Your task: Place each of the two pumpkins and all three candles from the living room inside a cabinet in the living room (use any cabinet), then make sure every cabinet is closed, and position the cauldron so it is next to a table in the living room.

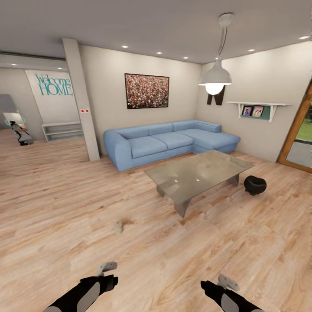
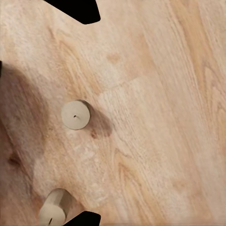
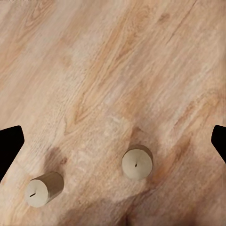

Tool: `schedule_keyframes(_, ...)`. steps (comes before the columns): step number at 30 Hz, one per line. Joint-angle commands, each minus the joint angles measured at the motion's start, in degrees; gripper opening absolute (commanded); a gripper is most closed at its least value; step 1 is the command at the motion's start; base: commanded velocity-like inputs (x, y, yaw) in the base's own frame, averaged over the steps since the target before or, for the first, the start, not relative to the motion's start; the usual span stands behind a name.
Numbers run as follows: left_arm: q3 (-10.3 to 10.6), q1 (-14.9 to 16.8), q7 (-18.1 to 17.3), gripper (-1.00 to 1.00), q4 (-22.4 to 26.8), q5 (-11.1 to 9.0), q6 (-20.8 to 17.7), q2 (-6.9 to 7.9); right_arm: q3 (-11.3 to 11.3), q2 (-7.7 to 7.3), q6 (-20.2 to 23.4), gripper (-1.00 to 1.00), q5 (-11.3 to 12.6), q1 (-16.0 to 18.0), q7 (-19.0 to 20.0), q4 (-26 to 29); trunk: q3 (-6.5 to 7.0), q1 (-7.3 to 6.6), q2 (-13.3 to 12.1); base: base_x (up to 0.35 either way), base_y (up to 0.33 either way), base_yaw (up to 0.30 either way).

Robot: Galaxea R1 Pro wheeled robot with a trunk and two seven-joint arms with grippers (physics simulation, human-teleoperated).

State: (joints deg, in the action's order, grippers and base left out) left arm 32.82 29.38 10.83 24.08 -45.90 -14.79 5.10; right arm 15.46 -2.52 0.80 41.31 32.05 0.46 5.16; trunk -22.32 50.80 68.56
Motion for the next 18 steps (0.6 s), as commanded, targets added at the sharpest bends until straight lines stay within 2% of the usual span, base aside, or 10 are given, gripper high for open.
schedule_keyframes(1, 0.5, 0.0, 0.5, 1.00, 0.2, -0.6, -0.2, 0.08, 0.4, -0.03, 0.1, 1.00, 0.5, 0.0, 0.0, 0.0, -0.06, 0.00, 0.0, 0.052, 0.091, -0.034)
schedule_keyframes(5, 0.5, 0.0, 0.5, 1.00, 0.2, -0.6, -0.2, 0.08, 0.4, -0.03, 0.1, 1.00, 0.5, 0.0, 0.0, 0.0, -0.06, 0.00, 0.0, 0.146, 0.140, -0.087)
schedule_keyframes(13, 0.5, 0.1, 0.5, 1.00, 0.2, -0.5, -0.2, 0.08, 0.4, -0.03, 0.1, 1.00, 0.5, 0.0, 0.0, 0.0, -0.06, 0.00, 0.0, 0.085, 0.019, -0.202)
schedule_keyframes(18, 0.5, 0.0, 0.5, 1.00, 0.2, -0.5, -0.2, 0.08, 0.4, -0.03, 0.1, 1.00, 0.5, 0.0, 0.0, 0.0, -0.06, 0.00, 0.0, 0.099, -0.016, -0.049)
